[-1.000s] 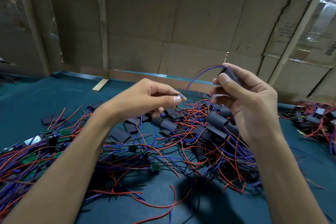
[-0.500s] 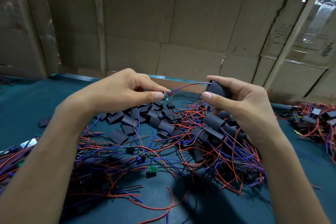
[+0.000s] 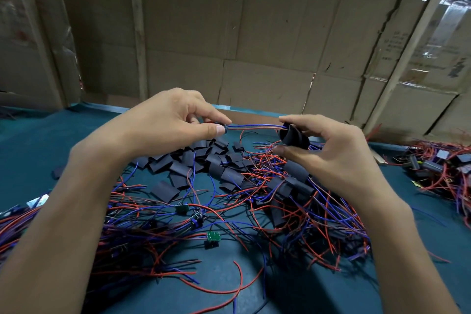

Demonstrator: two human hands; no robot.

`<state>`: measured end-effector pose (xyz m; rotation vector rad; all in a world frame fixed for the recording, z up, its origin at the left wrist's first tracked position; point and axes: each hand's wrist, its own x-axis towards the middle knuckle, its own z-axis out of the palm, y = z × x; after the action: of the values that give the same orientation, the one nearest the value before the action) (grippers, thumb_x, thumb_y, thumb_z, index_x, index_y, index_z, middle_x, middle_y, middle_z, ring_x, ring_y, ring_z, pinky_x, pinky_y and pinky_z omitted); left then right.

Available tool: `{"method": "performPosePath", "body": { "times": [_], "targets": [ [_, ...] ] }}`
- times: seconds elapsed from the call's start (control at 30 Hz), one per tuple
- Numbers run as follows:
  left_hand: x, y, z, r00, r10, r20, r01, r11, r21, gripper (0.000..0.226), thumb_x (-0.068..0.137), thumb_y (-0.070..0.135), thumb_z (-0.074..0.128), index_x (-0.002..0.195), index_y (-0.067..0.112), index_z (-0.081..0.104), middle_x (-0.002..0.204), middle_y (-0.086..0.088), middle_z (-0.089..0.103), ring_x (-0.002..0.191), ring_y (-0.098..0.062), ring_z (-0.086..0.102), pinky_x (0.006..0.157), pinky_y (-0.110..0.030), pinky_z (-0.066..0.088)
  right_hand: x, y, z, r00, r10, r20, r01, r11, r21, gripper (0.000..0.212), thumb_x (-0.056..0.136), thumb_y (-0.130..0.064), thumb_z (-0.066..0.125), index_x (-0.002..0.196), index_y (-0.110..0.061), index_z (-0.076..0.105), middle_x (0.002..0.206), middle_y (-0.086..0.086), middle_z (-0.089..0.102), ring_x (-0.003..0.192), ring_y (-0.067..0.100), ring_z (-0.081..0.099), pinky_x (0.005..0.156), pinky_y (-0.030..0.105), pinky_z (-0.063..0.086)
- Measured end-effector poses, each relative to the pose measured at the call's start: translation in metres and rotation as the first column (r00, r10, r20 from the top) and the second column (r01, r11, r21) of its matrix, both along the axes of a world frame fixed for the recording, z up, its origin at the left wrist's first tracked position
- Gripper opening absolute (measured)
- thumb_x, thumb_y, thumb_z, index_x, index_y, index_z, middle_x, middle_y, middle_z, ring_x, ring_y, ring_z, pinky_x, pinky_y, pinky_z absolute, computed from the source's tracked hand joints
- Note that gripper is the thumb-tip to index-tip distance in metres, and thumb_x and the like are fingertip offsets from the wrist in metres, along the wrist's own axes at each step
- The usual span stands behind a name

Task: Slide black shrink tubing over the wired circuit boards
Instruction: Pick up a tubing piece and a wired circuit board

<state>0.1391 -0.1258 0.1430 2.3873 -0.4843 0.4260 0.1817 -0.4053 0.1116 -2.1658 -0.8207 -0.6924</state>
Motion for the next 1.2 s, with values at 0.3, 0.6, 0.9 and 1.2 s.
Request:
{"method": "performPosePath", "body": {
  "times": [0.3,0.6,0.9,1.2],
  "targets": [
    [-0.002,-0.004,0.001,0.996,0.072,0.043,-0.072,0.997,-0.011,0.014,0.091,0.031,0.07,0.101,0.037,0.078,0.087,0.006,0.062,0.064,-0.009,0.059,0.065,-0.022,0.043,0.006,0.007,-0.009,0.999,-0.034,0.004,0.034,0.999,-0.042,0.036,0.075,-0.026,0.089,0.107,-0.019,0.075,0.097,-0.008,0.074,0.093,0.012,0.066,0.089,0.022,0.049],
    [0.006,-0.013,-0.005,0.957,0.028,-0.288,-0.124,0.939,-0.32,0.014,0.095,0.019,0.065,0.089,0.024,0.077,0.057,0.014,0.059,0.048,-0.002,0.049,0.042,-0.017,0.036,0.001,0.02,-0.012,0.998,0.049,-0.029,-0.048,0.997,0.056,0.03,0.077,-0.02,0.089,0.103,-0.016,0.076,0.096,-0.01,0.075,0.09,0.006,0.068,0.086,0.016,0.049],
    [0.004,-0.042,-0.009,0.951,-0.168,-0.26,0.039,0.898,-0.438,0.017,0.095,0.011,0.067,0.109,0.011,0.075,0.072,-0.008,0.069,0.053,-0.009,0.053,0.053,-0.019,0.047,-0.004,0.038,-0.018,0.995,0.071,0.074,-0.064,0.994,-0.087,0.043,0.078,-0.025,0.086,0.116,-0.009,0.074,0.103,0.007,0.075,0.096,0.026,0.07,0.085,0.047,0.053],
    [0.003,-0.045,-0.006,0.953,-0.12,-0.278,-0.061,0.822,-0.566,0.014,0.083,0.0,0.077,0.097,0.001,0.075,0.082,-0.017,0.077,0.071,-0.016,0.073,0.055,-0.022,0.055,-0.002,0.037,-0.018,0.99,0.048,0.132,-0.044,0.999,-0.029,0.043,0.077,-0.02,0.088,0.116,-0.009,0.074,0.103,0.006,0.075,0.093,0.024,0.069,0.084,0.042,0.053]
  ]
}}
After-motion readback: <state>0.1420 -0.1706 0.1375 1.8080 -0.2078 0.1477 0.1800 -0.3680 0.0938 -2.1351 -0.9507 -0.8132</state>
